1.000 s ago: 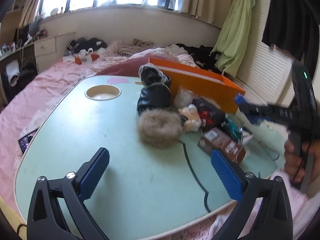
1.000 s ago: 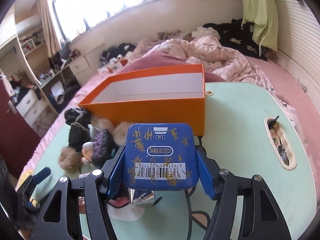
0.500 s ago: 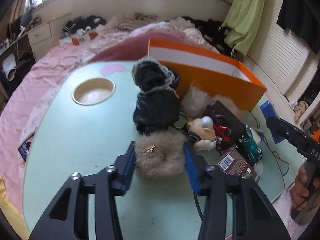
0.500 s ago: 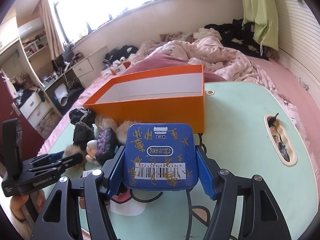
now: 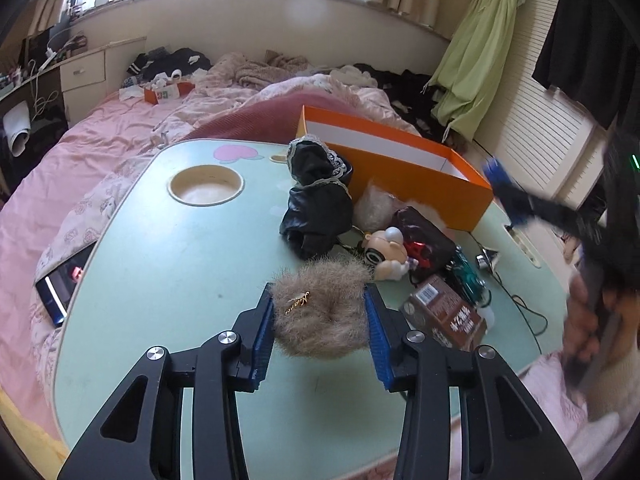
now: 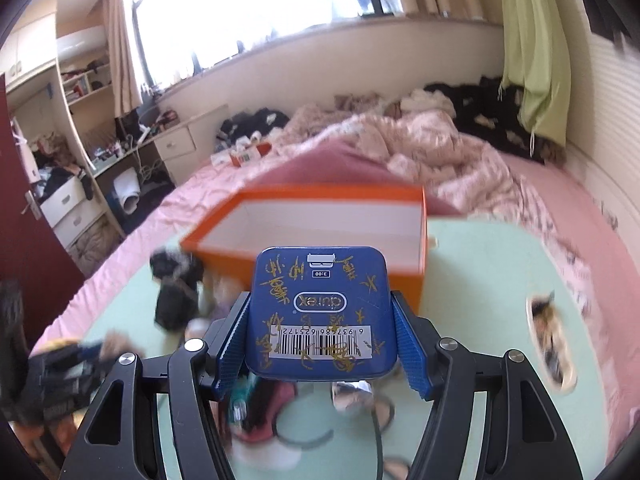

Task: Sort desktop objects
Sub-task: 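Carry the blue tin toward the box with right gripper while left grasps fur ball, then lower the blue tin into the box with right gripper while left drops fur ball in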

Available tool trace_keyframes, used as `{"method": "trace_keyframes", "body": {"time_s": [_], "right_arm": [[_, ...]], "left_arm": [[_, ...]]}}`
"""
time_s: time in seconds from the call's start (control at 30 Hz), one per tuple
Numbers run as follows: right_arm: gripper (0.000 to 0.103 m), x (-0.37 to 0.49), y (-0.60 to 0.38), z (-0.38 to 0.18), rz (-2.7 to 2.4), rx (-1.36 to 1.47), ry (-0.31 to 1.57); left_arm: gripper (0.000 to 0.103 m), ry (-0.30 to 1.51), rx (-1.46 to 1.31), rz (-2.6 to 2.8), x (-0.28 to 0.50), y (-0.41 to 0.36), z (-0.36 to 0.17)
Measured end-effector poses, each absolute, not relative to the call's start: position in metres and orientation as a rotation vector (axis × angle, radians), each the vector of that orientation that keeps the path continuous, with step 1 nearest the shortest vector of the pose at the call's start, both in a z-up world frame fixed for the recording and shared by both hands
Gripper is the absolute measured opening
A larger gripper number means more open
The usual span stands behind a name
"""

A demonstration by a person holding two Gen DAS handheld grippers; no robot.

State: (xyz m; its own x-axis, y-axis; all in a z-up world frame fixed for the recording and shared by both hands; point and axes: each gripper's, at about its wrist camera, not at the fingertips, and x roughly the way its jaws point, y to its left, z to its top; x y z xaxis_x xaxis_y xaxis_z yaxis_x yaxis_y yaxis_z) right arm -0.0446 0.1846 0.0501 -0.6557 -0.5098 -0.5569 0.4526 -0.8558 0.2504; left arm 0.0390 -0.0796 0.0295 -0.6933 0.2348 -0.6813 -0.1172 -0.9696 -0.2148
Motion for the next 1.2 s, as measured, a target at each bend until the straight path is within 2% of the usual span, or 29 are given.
{"method": "trace_keyframes", "body": {"time_s": [0.17, 0.3, 0.43, 0.6, 0.8, 0.9, 0.97, 1.07, 1.13, 1.2], "right_arm": [[0.066, -0.087, 0.175, 0.071, -2.46, 0.845, -0.117], [0.066, -0.124, 0.167, 0.07, -2.379, 0.954, -0.143], [0.066, -0.141, 0.152, 0.059, -2.391, 1.032, -0.058], [0.066, -0.148, 0.142, 0.039, -2.407, 1.099, -0.011], [0.066, -0.165, 0.135, 0.021, -2.454, 1.179, 0.087], [0.066, -0.178, 0.134, 0.015, -2.456, 1.214, 0.088], [0.066, -0.183, 0.135, 0.014, -2.463, 1.217, 0.082], [0.078, -0.181, 0.14, 0.02, -2.47, 1.183, 0.044], [0.08, -0.176, 0.142, 0.027, -2.483, 1.144, 0.031], [0.081, -0.169, 0.147, 0.033, -2.489, 1.114, 0.017]], "left_arm": [[0.042, -0.224, -1.104, 2.716, 0.043, -0.081, 0.035], [0.042, -0.242, -1.043, 2.717, 0.038, -0.08, 0.052], [0.042, -0.267, -0.939, 2.705, 0.019, -0.074, 0.083], [0.042, -0.186, -0.944, 2.658, -0.055, -0.046, 0.117], [0.043, -0.097, -1.209, 2.573, -0.155, -0.011, 0.084], [0.048, -0.142, -1.328, 2.55, -0.185, -0.005, 0.06], [0.048, -0.159, -1.385, 2.54, -0.192, -0.002, 0.048], [0.052, -0.153, -1.327, 2.576, -0.182, -0.002, 0.049], [0.062, -0.187, -1.266, 2.588, -0.171, -0.006, 0.056], [0.065, -0.279, -1.206, 2.579, -0.154, -0.015, 0.064]]}}
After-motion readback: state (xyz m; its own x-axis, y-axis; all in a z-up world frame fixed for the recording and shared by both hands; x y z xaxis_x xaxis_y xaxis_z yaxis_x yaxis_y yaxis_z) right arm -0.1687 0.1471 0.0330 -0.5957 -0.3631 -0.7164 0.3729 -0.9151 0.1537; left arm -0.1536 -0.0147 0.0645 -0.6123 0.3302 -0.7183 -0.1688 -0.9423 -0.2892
